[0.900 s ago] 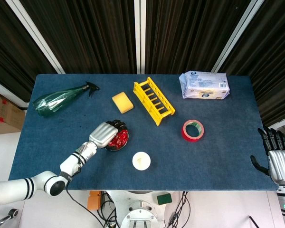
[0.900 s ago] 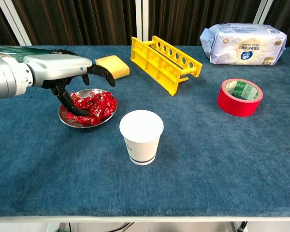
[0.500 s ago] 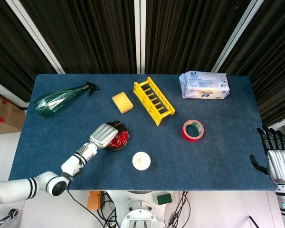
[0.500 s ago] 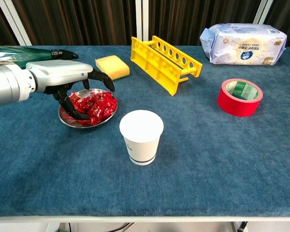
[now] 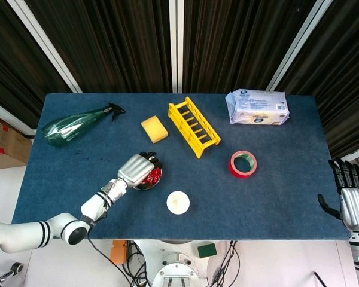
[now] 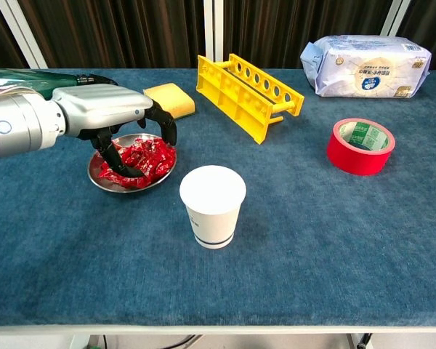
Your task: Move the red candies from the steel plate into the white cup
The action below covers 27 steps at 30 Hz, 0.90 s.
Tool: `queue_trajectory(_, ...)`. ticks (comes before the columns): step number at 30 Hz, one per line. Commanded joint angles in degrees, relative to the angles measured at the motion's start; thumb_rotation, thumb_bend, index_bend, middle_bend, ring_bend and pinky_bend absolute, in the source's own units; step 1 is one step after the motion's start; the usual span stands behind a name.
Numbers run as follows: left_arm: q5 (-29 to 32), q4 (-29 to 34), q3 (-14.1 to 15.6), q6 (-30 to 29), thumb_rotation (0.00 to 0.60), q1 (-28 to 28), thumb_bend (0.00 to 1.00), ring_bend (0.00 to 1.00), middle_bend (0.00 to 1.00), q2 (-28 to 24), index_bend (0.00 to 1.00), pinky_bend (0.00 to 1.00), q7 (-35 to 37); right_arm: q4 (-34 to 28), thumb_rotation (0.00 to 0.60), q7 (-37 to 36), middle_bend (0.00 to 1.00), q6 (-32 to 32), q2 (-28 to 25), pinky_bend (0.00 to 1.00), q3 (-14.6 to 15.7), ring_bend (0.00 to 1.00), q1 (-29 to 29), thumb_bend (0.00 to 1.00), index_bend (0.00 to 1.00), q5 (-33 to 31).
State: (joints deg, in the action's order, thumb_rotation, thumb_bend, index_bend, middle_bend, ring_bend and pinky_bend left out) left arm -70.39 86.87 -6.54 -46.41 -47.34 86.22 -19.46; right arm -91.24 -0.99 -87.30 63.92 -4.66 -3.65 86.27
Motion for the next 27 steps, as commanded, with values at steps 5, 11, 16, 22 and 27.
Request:
queue_trajectory(5, 1.0, -0.2, 0.0, 1.9, 0.600, -1.5, 0.21, 0.14, 0.29, 0.4, 0.30, 0.26, 0.2, -0.1, 0.600, -0.2, 0.00, 0.0, -0.1, 0.00, -0.1, 0.00, 0.1, 0.30, 0.00, -0.2)
queue_trajectory(11, 3.6, -1.1, 0.5, 2.9, 0.600, -2.5, 0.21, 0.14, 0.29, 0.5, 0.33, 0.26, -2.4, -0.1, 0.600, -0.2, 0.00, 0.1, -0.1, 0.00, -0.1, 0.00, 0.0, 0.30, 0.00, -0.3)
queue_trajectory(16, 5.2, -1.2, 0.7, 3.1, 0.600, -3.1, 0.21, 0.14, 0.30, 0.8, 0.35, 0.26, -3.6, 0.1, 0.600, -0.4, 0.00, 0.1, 0.1, 0.00, -0.4, 0.00, 0.0, 0.30, 0.00, -0.5)
queue_trajectory(22, 6.6, -2.2, 1.3, 2.7, 0.600, -3.7, 0.21, 0.14, 0.34, 1.3, 0.37, 0.28, -5.3, 0.1, 0.600, -0.2, 0.00, 0.2, 0.2, 0.00, -0.5, 0.00, 0.0, 0.30, 0.00, -0.7)
queue_trajectory(27, 7.0, -2.4, 1.4, 2.3, 0.600, -3.8, 0.23, 0.16, 0.39, 1.6, 0.41, 0.31, -5.5, 0.0, 0.600, 0.0, 0.00, 0.7, 0.2, 0.00, -0.4, 0.00, -0.2, 0.30, 0.00, -1.0)
